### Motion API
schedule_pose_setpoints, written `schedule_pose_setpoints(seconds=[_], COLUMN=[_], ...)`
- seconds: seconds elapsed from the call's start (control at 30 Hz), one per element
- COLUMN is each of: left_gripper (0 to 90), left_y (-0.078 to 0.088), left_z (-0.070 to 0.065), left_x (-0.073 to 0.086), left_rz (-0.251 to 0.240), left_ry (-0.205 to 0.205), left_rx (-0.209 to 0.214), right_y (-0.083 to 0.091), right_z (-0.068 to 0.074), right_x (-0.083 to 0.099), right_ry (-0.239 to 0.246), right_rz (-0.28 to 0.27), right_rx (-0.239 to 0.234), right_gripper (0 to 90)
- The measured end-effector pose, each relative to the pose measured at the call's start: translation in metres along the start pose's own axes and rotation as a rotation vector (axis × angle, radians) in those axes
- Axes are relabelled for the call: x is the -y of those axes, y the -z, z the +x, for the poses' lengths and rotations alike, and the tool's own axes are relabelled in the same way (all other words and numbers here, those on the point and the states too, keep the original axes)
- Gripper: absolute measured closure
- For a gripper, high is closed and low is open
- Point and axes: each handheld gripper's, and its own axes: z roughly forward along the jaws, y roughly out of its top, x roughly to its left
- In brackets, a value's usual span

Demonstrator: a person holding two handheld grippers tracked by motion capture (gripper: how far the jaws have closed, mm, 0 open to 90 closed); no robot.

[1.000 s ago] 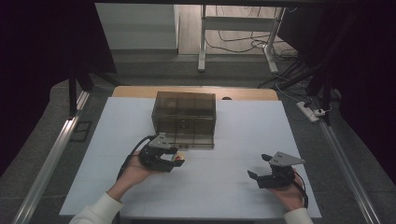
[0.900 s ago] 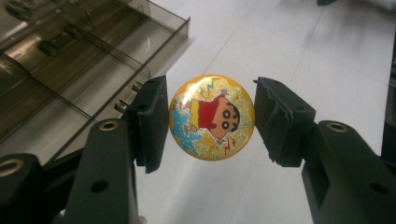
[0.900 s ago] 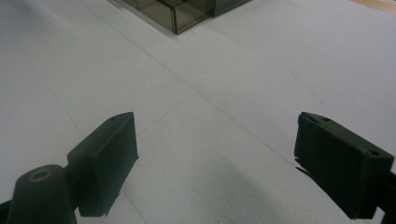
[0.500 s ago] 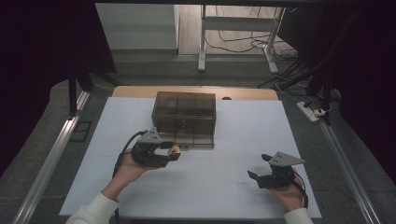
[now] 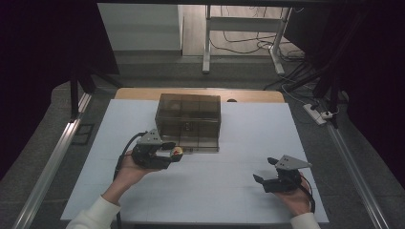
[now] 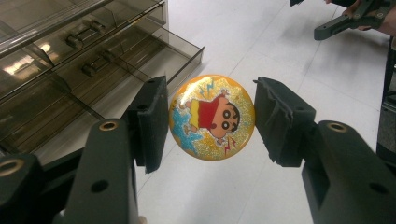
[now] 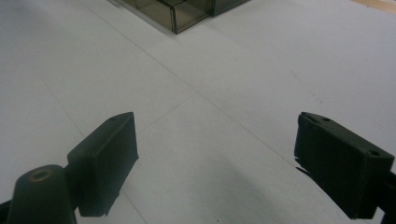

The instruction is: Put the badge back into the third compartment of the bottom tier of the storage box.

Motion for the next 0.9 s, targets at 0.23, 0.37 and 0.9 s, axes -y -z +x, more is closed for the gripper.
schedule_pose_setpoints(seconds=[0.23,0.37,0.9], left_gripper=[45.7,45.6,45.6], left_y=[-0.005,-0.011,-0.025], left_z=[0.000,0.001,0.007], left_x=[-0.003,-0.008,-0.026], left_rz=[0.001,0.004,0.002], left_ry=[0.001,0.004,0.005], left_rx=[0.004,0.007,0.002], right_y=[0.001,0.001,0.001], right_z=[0.001,0.001,0.000], right_x=[0.000,0.001,0.001], right_ry=[-0.010,-0.007,-0.007], right_rz=[-0.014,-0.007,-0.007], right_rx=[0.000,-0.001,0.000], right_gripper=[13.0,13.1,13.3])
